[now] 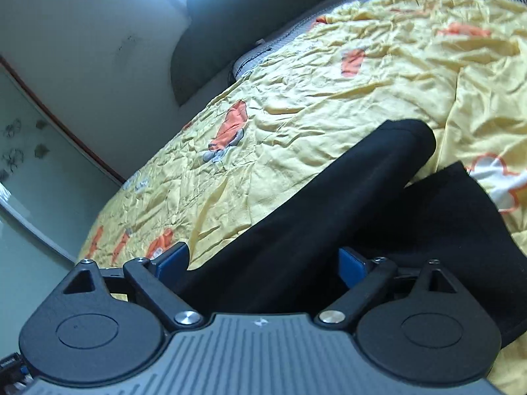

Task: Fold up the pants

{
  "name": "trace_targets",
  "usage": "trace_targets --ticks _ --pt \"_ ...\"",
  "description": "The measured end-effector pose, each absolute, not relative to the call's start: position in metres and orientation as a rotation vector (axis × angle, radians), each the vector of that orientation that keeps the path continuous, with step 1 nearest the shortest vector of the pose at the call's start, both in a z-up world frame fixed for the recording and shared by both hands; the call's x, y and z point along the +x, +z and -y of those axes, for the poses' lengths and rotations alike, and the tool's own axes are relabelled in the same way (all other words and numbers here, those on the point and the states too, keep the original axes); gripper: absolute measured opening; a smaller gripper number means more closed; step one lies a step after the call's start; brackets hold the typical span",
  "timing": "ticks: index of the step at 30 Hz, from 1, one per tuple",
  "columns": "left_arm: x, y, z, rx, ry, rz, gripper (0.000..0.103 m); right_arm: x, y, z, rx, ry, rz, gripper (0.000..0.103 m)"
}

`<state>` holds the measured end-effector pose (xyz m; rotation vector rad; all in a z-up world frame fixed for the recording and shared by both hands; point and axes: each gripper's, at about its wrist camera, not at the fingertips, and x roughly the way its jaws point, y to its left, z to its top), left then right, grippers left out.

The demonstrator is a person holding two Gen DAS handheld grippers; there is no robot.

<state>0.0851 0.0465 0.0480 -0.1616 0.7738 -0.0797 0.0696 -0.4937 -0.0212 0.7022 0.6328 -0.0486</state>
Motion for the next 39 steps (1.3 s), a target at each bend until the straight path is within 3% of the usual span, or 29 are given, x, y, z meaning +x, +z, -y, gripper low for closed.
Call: trace_targets --ticks 6,10,18,23,29,30,31,32,33,34,39 --pt "0.106 0.035 0.023 -0.031 -0.281 -0.724 0.072 0.067 -0.023 0.480 0.591 -0.061 -0.646 0.094" --pt "0.135 0.028 0.038 0.100 -0.023 -0.748 0.069 0.065 -0.030 0.477 0.643 -0.043 -0.650 0.094" --pt "0.072 0.053 -0.029 -0.028 0.059 -0.647 0.079 0.060 0.030 0.352 0.254 0.381 -0.520 0.094" --pt "0.056 0.078 -0.091 -0.162 0.211 -0.560 0.083 0.110 0.018 0.204 -0.011 0.690 -0.572 0.094" --pt "0.059 0.076 -0.150 -0.372 0.221 -0.601 0.083 0.144 -0.005 0.078 -0.179 0.887 -0.589 0.092" --pt "0.057 0.072 -0.155 -0.397 0.223 -0.605 0.083 0.151 -0.008 0.068 -0.170 0.893 -0.602 0.077" --pt "0.056 0.070 -0.160 -0.415 0.232 -0.608 0.083 0.159 -0.011 0.061 -0.150 0.902 -0.612 0.050" --pt "0.054 0.068 -0.166 -0.429 0.244 -0.610 0.083 0.165 -0.013 0.057 -0.127 0.900 -0.619 0.039" --pt "0.053 0.067 -0.172 -0.441 0.254 -0.608 0.083 0.167 -0.013 0.057 -0.114 0.884 -0.621 0.021" --pt "0.051 0.065 -0.177 -0.453 0.264 -0.604 0.083 0.168 -0.011 0.056 -0.108 0.873 -0.617 0.013" --pt "0.040 0.067 -0.213 -0.540 0.387 -0.551 0.083 0.153 0.012 0.044 -0.043 0.938 -0.562 0.012"
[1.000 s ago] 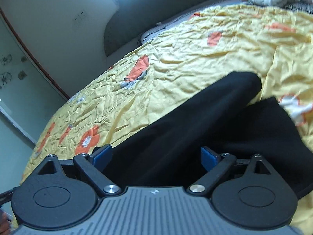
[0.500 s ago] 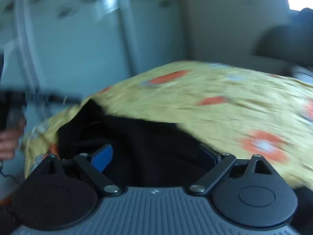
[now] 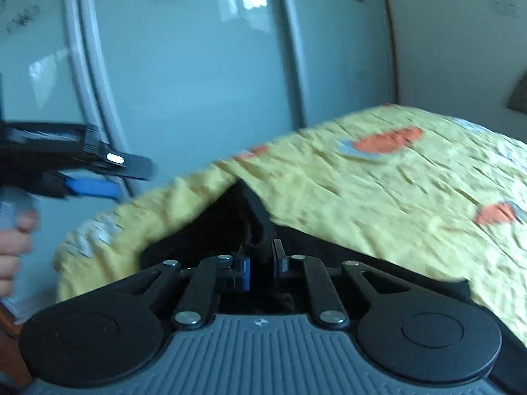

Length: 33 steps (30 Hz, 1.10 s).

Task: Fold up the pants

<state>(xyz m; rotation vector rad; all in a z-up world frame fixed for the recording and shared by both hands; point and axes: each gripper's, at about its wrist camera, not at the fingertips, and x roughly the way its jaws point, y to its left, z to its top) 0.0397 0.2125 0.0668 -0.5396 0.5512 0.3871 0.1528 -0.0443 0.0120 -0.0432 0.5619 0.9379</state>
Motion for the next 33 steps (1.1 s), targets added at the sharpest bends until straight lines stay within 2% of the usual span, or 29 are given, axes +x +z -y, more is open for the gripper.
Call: trace_targets --ticks 6,8,9,10,14,17,18,19,20,22,27,30,33 --pt "0.027 0.070 -0.240 -0.628 0.487 -0.531 0.083 0.152 0.015 -0.015 0.095 1.112 -0.625 0.012" --pt "0.024 0.071 -0.244 -0.623 0.503 -0.534 0.083 0.157 0.001 -0.042 0.104 1.131 -0.705 0.015" --pt "0.023 0.072 -0.245 -0.623 0.505 -0.536 0.083 0.161 -0.008 -0.054 0.110 1.135 -0.765 0.024" --pt "0.021 0.072 -0.246 -0.623 0.504 -0.538 0.083 0.163 -0.015 -0.057 0.132 1.132 -0.817 0.027" --pt "0.024 0.070 -0.242 -0.572 0.511 -0.548 0.084 0.153 -0.004 -0.008 0.251 1.142 -0.741 0.028" --pt "0.038 0.065 -0.222 -0.541 0.452 -0.579 0.084 0.147 0.005 0.027 0.206 1.060 -0.735 0.030" --pt "0.043 0.064 -0.212 -0.536 0.412 -0.592 0.084 0.148 0.001 0.031 0.177 1.060 -0.777 0.042" --pt "0.049 0.064 -0.200 -0.525 0.360 -0.608 0.084 0.148 -0.008 0.032 0.149 1.052 -0.821 0.064" --pt "0.054 0.063 -0.187 -0.509 0.318 -0.622 0.084 0.147 -0.018 0.031 0.119 1.027 -0.861 0.071" --pt "0.064 0.064 -0.160 -0.473 0.245 -0.652 0.084 0.136 -0.024 0.041 0.089 1.003 -0.837 0.070" --pt "0.083 0.066 -0.084 -0.355 0.039 -0.683 0.084 0.097 0.007 0.165 0.261 0.779 -0.628 0.071" --pt "0.092 0.059 -0.027 -0.273 -0.108 -0.710 0.085 0.073 0.016 0.275 0.369 0.435 -0.540 0.081" --pt "0.096 0.044 0.024 -0.197 -0.222 -0.741 0.085 0.048 0.016 0.377 0.457 0.102 -0.510 0.082"
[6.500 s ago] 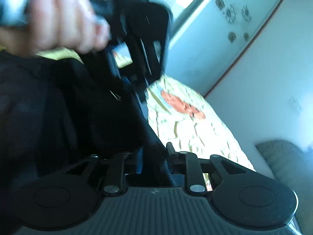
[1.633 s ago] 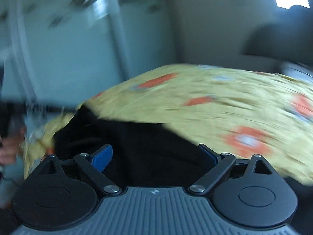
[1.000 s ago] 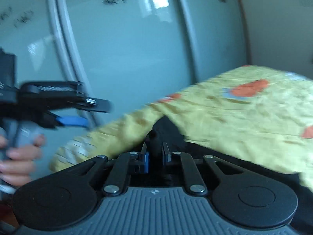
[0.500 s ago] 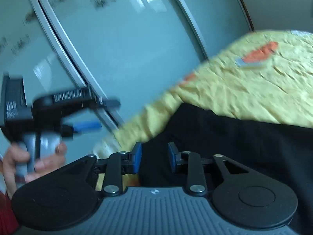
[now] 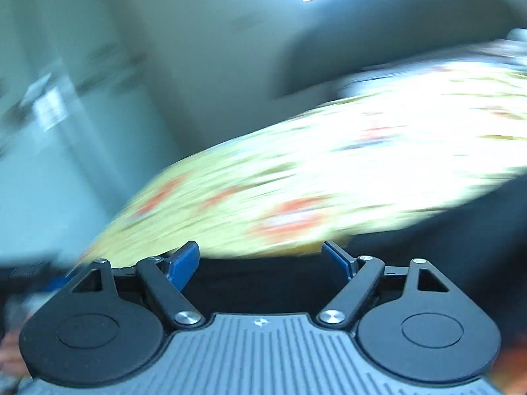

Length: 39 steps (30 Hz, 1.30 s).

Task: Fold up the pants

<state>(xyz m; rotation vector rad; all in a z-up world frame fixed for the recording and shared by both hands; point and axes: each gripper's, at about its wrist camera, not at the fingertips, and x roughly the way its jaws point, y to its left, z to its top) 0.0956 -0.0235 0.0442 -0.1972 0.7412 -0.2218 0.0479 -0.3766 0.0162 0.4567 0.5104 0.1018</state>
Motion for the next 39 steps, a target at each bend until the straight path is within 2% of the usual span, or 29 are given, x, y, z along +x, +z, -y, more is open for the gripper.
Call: trace_targets --ticks 5,12,16,24,28,36,39 --pt "0.091 0.014 0.095 -0.026 -0.313 -0.756 0.085 0.020 -0.011 0.480 0.697 -0.094 -0.547 0.083" --pt "0.087 -0.025 0.128 0.216 -0.263 -0.723 0.085 0.047 -0.043 0.510 0.949 -0.020 -0.541 0.083" --pt "0.087 -0.035 0.121 0.166 -0.248 -0.723 0.091 0.083 -0.028 0.506 0.875 0.016 -0.542 0.084" --pt "0.083 -0.040 0.119 0.138 -0.246 -0.681 0.095 0.182 -0.012 0.486 0.640 0.035 -0.644 0.085" --pt "0.084 -0.041 0.118 0.126 -0.250 -0.676 0.097 0.154 0.004 0.490 0.608 -0.023 -0.501 0.086" --pt "0.084 -0.043 0.117 0.117 -0.257 -0.673 0.098 0.052 -0.023 0.555 0.872 -0.189 -0.484 0.086" --pt "0.084 -0.043 0.117 0.116 -0.258 -0.674 0.098 0.019 -0.029 0.571 0.847 -0.273 -0.516 0.086"
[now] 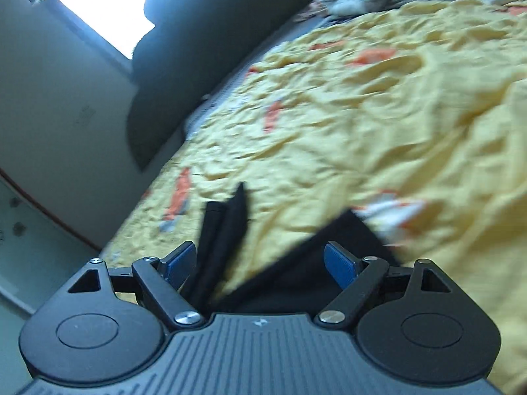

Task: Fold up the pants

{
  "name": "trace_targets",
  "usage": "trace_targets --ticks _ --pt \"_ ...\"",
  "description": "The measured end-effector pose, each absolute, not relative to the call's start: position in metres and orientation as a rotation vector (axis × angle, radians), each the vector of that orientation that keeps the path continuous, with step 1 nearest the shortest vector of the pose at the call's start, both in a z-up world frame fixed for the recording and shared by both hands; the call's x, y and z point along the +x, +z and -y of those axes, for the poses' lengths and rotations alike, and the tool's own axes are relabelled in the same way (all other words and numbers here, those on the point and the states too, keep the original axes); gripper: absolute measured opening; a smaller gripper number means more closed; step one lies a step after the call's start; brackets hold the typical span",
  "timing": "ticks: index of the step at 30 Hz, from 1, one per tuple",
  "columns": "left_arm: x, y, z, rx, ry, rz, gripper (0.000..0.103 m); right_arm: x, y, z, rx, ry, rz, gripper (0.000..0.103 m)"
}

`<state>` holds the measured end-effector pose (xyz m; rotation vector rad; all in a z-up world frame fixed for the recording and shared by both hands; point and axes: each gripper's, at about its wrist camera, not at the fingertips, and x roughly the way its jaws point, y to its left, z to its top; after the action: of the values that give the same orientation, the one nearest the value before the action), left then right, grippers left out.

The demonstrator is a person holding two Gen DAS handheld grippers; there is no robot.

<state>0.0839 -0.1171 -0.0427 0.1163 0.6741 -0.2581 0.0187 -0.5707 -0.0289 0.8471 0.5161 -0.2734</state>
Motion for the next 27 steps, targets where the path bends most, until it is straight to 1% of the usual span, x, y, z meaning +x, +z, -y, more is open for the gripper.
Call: trace_targets --ticks 3,5,6,8,9,10,11,12,14,15,16,18,22,25,27 --pt "0.084 -0.043 0.117 0.117 -0.258 -0.674 0.098 0.000 -0.031 0.585 0.810 -0.321 -0.542 0.087" --pt "0.084 -0.043 0.117 0.118 -0.257 -0.674 0.099 0.003 -0.032 0.594 0.799 -0.276 -0.532 0.087" --pt "0.084 -0.043 0.118 0.118 -0.256 -0.674 0.099 0.009 -0.031 0.596 0.755 -0.262 -0.529 0.086" --pt "0.084 -0.043 0.118 0.115 -0.256 -0.673 0.099 0.031 -0.029 0.598 0.605 -0.259 -0.590 0.085" --pt "0.084 -0.043 0.118 0.114 -0.257 -0.673 0.099 0.042 -0.029 0.598 0.534 -0.261 -0.630 0.079" --pt "0.084 -0.043 0.118 0.112 -0.257 -0.673 0.099 0.052 -0.031 0.598 0.489 -0.249 -0.668 0.056" --pt "0.084 -0.043 0.118 0.112 -0.256 -0.673 0.099 0.058 -0.034 0.599 0.468 -0.235 -0.699 0.043" --pt "0.084 -0.043 0.118 0.113 -0.256 -0.673 0.099 0.062 -0.037 0.599 0.454 -0.223 -0.722 0.026" --pt "0.084 -0.043 0.118 0.114 -0.254 -0.673 0.099 0.066 -0.040 0.594 0.384 -0.188 -0.746 0.023" --pt "0.084 -0.043 0.118 0.116 -0.253 -0.673 0.099 0.066 -0.039 0.590 0.342 -0.180 -0.753 0.016" --pt "0.084 -0.043 0.118 0.115 -0.254 -0.673 0.100 0.065 -0.038 0.589 0.317 -0.186 -0.751 0.011" --pt "0.084 -0.043 0.118 0.115 -0.253 -0.673 0.100 0.059 -0.031 0.589 0.288 -0.220 -0.713 0.007" --pt "0.084 -0.043 0.118 0.120 -0.249 -0.673 0.100 0.070 -0.014 0.575 0.169 -0.252 -0.641 0.007" --pt "0.084 -0.043 0.118 0.118 -0.249 -0.673 0.100 0.092 -0.017 0.560 0.012 -0.367 -0.666 0.007" --pt "0.084 -0.043 0.119 0.119 -0.250 -0.673 0.100 0.096 -0.020 0.560 -0.003 -0.443 -0.701 0.008"
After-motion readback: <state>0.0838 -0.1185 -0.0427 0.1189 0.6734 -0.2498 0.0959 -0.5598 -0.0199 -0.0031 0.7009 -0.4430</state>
